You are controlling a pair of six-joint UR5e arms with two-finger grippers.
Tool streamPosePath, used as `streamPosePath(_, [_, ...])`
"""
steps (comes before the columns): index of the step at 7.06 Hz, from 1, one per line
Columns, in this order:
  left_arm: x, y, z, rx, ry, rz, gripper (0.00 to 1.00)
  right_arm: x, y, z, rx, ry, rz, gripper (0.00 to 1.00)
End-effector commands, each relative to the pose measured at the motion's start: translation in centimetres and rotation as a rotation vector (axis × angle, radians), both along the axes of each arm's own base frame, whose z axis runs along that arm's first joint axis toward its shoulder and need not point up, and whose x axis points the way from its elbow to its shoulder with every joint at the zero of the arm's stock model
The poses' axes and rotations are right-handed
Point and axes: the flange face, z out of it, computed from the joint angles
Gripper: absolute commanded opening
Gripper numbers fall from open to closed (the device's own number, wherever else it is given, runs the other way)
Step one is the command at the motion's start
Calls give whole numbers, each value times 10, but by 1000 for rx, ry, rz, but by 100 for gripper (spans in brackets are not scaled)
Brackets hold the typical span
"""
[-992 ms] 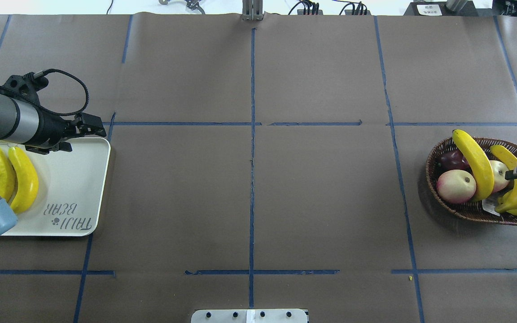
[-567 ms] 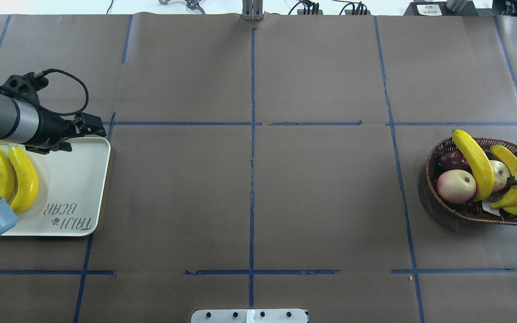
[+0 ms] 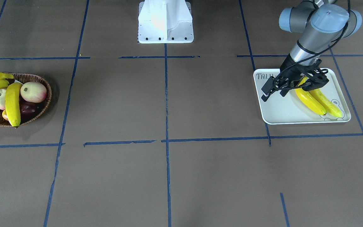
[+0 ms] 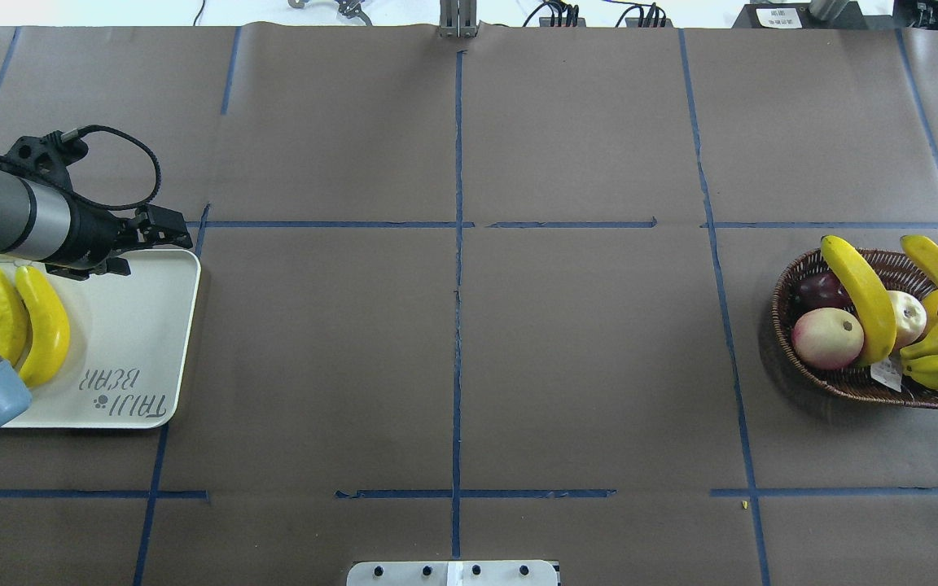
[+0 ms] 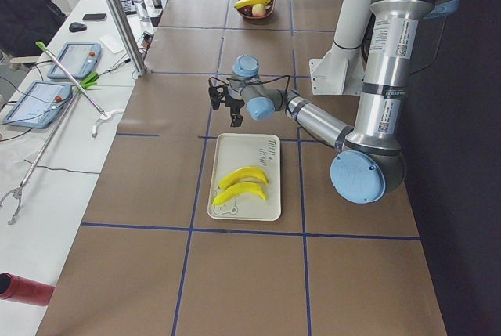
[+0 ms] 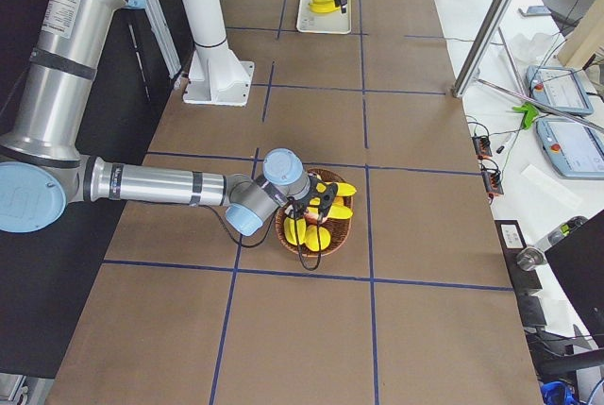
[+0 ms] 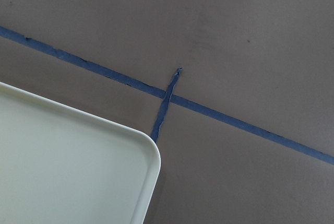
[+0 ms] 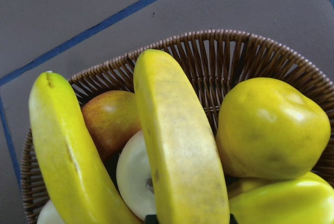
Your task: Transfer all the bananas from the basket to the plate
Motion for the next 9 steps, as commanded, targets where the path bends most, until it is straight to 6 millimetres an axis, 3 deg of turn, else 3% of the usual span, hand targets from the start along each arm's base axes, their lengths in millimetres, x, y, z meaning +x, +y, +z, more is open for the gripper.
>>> streamPosePath(1, [0, 0, -2, 2, 4, 1, 100, 55, 2, -72, 107, -109, 63, 1])
streamPosePath(2, [2, -1, -9, 9, 14, 4, 100, 42, -3, -108, 176, -132, 27, 1])
streamPosePath(3, [10, -6, -29, 35, 39, 7, 100, 5, -26, -139, 255, -141, -25, 1])
streamPosePath(4, [16, -11, -51, 47, 79, -6, 100, -52, -35, -159, 305, -132, -69, 2])
streamPosePath(5, [34, -12, -91, 14, 161, -34, 99, -103, -37, -176, 364, -118, -89, 2])
streamPosePath(6, [65, 2, -126, -22, 235, -19, 99, -147, -32, -196, 412, -132, -127, 2])
streamPosePath(7, [80, 5, -179, -35, 333, -27, 99, -187, -25, -218, 459, -151, -150, 2])
streamPosePath(8, [84, 13, -213, -58, 412, -32, 99, -240, -20, -257, 496, -155, -159, 2])
streamPosePath(9, [97, 31, -224, -63, 491, -3, 99, -301, -13, -310, 511, -131, -160, 2])
